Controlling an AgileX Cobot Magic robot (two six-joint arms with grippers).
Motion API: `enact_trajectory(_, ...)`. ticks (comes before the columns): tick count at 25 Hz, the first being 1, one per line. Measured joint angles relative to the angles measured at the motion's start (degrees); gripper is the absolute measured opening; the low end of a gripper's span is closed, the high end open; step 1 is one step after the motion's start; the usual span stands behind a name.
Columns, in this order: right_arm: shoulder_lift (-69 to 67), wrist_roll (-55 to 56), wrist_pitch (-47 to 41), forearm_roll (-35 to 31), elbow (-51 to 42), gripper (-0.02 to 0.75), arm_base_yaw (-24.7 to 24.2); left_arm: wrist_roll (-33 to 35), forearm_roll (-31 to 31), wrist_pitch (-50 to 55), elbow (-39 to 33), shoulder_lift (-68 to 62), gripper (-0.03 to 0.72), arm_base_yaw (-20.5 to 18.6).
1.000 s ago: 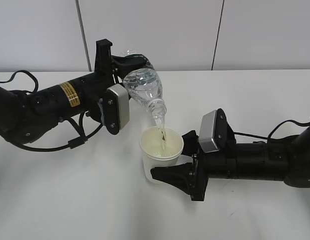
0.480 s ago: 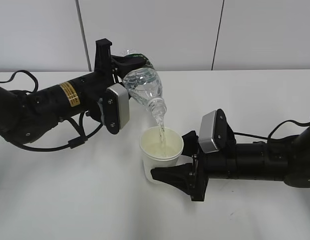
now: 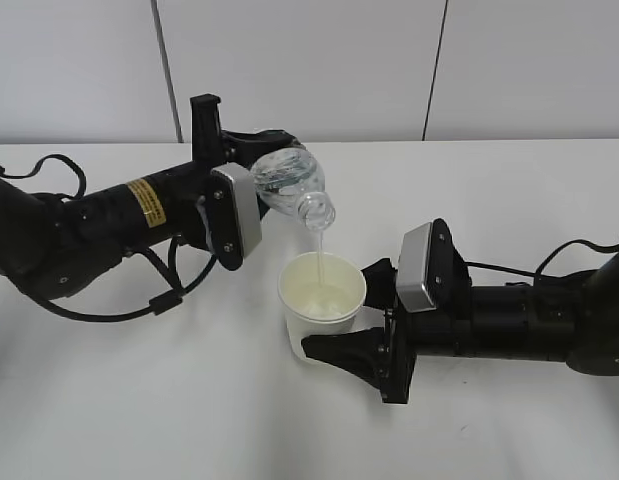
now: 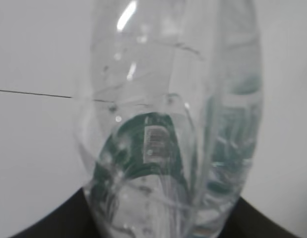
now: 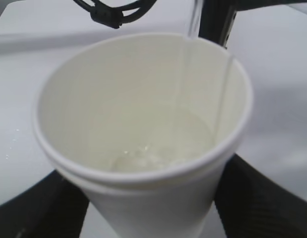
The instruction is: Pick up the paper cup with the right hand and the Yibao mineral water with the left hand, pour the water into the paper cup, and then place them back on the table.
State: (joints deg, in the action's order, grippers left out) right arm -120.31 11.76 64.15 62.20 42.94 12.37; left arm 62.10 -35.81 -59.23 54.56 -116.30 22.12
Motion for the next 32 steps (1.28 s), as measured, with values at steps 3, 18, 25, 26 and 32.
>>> enact_trajectory(3,0.00,-0.99,0.10,-0.55,0.00,0.564,0.00,-6.86,0.01,0.56,-0.19,-0.17,0.319,0.63)
enact_trajectory(18,0.00,-1.49,0.35,-2.92,0.00,0.564,0.00,-51.67,13.37,1.66,-0.58,-0.17,0.319,1.16)
enact_trajectory(25,0.00,-1.57,-1.92,-7.47,0.00,0.564,0.00,-60.43,10.76,2.23,-4.17,-0.11,0.319,-0.51)
enact_trajectory(26,0.00,-1.57,-2.02,-8.14,0.00,0.564,0.00,-62.56,10.24,2.23,-4.78,-0.06,0.318,-1.05)
enact_trajectory(32,0.00,-1.57,-2.79,-12.50,-0.22,0.564,-0.66,-74.92,-1.99,1.12,-5.97,0.84,0.319,-4.59)
